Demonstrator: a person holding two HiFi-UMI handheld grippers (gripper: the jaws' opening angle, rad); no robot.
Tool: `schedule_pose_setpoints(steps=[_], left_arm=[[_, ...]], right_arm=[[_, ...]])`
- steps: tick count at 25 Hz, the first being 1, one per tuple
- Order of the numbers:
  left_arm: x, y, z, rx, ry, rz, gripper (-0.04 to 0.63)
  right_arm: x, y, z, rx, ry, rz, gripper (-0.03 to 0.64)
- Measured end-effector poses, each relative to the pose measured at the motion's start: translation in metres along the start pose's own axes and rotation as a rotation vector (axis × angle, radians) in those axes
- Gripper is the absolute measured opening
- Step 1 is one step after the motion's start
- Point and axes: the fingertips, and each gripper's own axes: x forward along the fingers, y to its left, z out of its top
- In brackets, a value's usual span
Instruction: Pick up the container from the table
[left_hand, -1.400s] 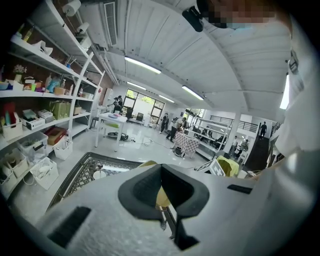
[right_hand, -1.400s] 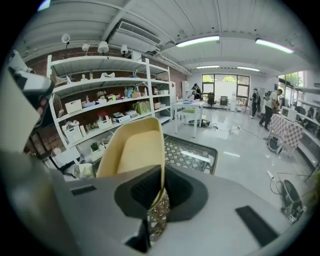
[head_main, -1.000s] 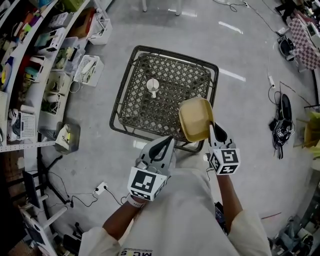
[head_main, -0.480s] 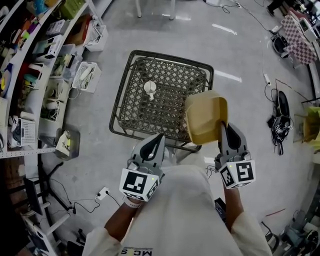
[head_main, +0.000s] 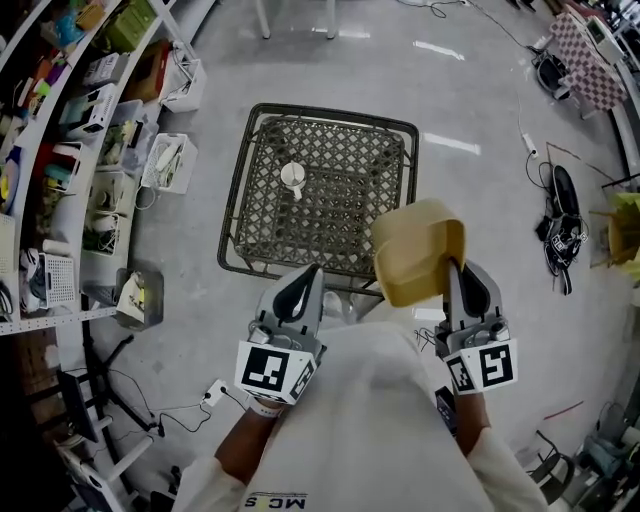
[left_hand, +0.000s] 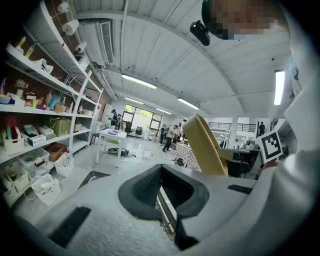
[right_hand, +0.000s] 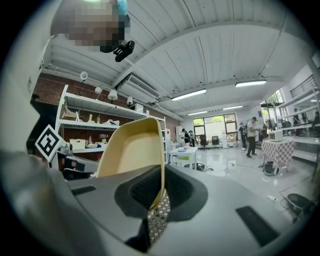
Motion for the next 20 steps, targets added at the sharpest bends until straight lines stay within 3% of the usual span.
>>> schedule_pose_setpoints(steps=[8, 20], left_arm=[[0.000, -0.002, 0.004, 0.014, 0.000, -0.011, 0.023], [-0.004, -0.001, 0.009, 0.040, -0.001, -0.017, 0.023]], right_arm=[[-0.001, 0.007, -0.009, 0.018, 0.021, 0.011, 0.026], [0.001, 0.030, -0.014, -0.013, 0.061, 0.130, 0.026]])
